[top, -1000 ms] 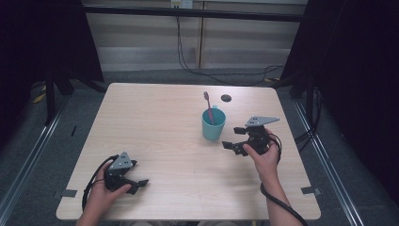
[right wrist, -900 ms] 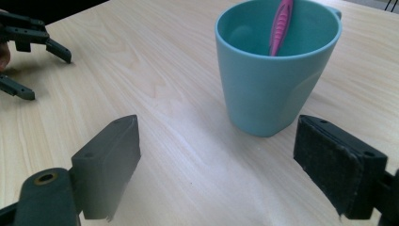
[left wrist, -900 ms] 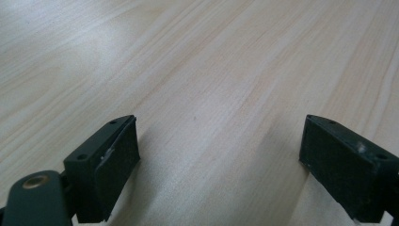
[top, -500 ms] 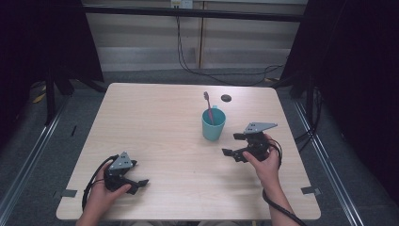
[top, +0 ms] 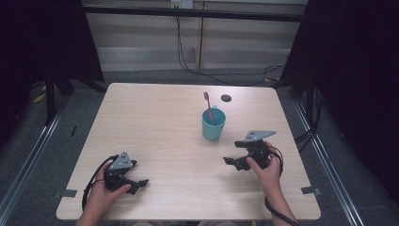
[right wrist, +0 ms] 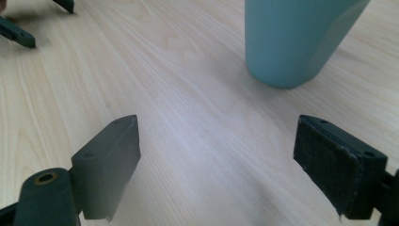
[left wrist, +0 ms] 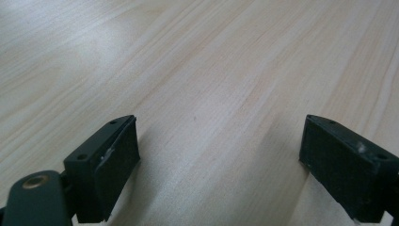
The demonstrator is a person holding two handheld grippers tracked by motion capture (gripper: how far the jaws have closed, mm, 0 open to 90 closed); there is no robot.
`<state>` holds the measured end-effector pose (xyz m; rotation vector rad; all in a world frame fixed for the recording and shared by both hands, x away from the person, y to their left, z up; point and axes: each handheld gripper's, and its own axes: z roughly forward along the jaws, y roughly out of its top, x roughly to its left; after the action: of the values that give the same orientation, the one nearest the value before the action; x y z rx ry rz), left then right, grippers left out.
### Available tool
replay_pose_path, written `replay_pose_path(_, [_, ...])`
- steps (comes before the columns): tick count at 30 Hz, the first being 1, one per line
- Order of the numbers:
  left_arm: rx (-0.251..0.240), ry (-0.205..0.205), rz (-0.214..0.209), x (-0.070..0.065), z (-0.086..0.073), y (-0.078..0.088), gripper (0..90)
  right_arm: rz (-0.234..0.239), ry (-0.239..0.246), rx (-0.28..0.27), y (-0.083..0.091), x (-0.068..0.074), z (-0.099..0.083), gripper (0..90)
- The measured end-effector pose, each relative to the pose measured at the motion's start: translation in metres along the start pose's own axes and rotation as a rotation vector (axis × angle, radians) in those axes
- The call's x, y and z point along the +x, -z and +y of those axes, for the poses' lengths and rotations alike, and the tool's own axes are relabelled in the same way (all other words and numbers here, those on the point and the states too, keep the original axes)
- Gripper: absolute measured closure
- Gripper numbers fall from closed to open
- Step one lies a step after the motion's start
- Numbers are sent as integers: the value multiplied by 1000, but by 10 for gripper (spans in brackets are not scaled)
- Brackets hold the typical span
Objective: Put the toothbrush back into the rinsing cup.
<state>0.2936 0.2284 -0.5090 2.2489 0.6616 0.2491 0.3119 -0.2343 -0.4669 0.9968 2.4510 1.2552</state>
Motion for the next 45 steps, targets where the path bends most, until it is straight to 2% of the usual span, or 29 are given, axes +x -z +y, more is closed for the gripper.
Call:
replay_pose_path(14, [0, 0, 0, 0, 0, 0, 121, -28, -28, 48, 2, -2, -29, 145])
replay_pose_path(23, [0, 2, 0, 0, 0, 0, 121, -58, -15, 102, -2, 1, -43, 145])
replay_pose_path(28, [0, 1, 0, 0, 0, 0, 121, -67, -16, 115, -4, 3, -48, 145])
replay_pose_path(38, [0, 0, 0, 0, 0, 0, 121, -101, 15, 99, -6, 6, -52, 135])
replay_pose_path(45, [0, 0, 0, 0, 0, 0, 121, -106, 14, 89, -6, 7, -54, 130])
